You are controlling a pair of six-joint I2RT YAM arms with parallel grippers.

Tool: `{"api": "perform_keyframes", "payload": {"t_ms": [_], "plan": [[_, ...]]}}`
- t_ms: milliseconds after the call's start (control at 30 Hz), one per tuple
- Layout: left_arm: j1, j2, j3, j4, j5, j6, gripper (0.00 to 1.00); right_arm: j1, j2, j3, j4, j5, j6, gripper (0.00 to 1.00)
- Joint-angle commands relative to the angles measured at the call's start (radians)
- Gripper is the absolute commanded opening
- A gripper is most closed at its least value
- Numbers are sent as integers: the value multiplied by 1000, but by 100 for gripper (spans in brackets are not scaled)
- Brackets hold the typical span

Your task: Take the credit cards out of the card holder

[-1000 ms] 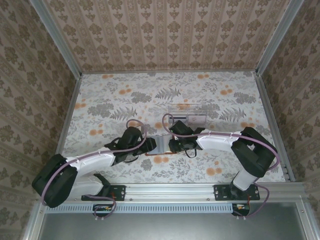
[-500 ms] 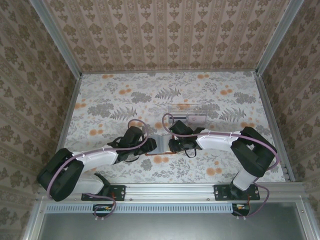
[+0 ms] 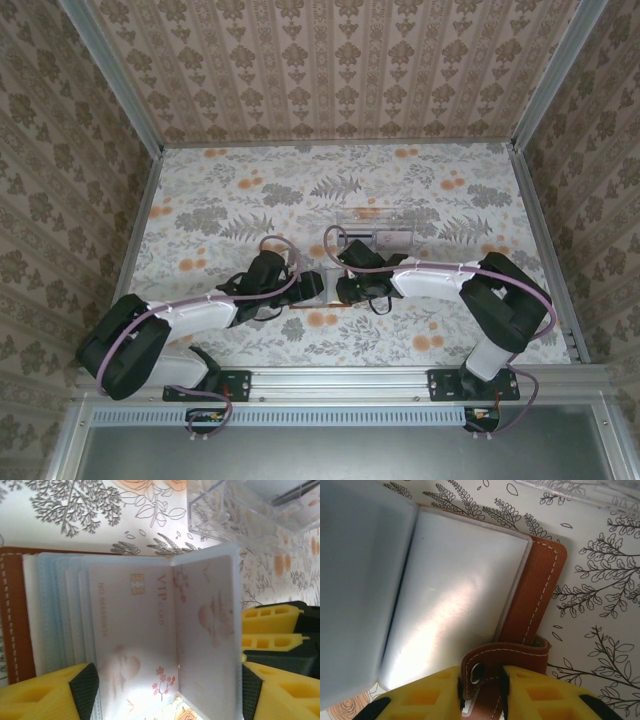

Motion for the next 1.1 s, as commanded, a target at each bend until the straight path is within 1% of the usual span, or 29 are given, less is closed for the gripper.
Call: {"api": "perform_keyframes", "payload": {"t_ms": [0, 233, 400, 567, 667, 767, 867, 900, 967, 1067], "plan": [[-8, 15, 20, 30, 41, 13, 85, 8, 43, 3, -29, -30, 14, 29], [-12, 30, 21, 48, 55, 12, 98, 0, 5, -7, -27, -7, 37, 37], [-11, 10, 18, 30, 48, 16, 98, -30, -78, -39, -15, 17, 65, 39], [7, -67, 22, -66, 18, 56, 97, -42, -188, -70, -2, 67, 91, 38], [39, -112, 13, -110, 17, 75, 95, -41, -228, -76, 37, 35, 102, 38], [71, -136, 5, -130, 30, 87, 90, -40, -236, -67, 71, -1, 122, 36], [85, -140, 6, -137, 36, 93, 80, -39, -209, -49, 104, -60, 127, 32], [88, -136, 8, -140, 34, 95, 75, -40, -193, -41, 114, -85, 132, 30], [92, -120, 11, -132, 34, 95, 62, -38, -153, -28, 145, -132, 155, 26], [95, -89, 18, -114, 43, 94, 42, -38, -109, -15, 177, -162, 181, 24]]}}
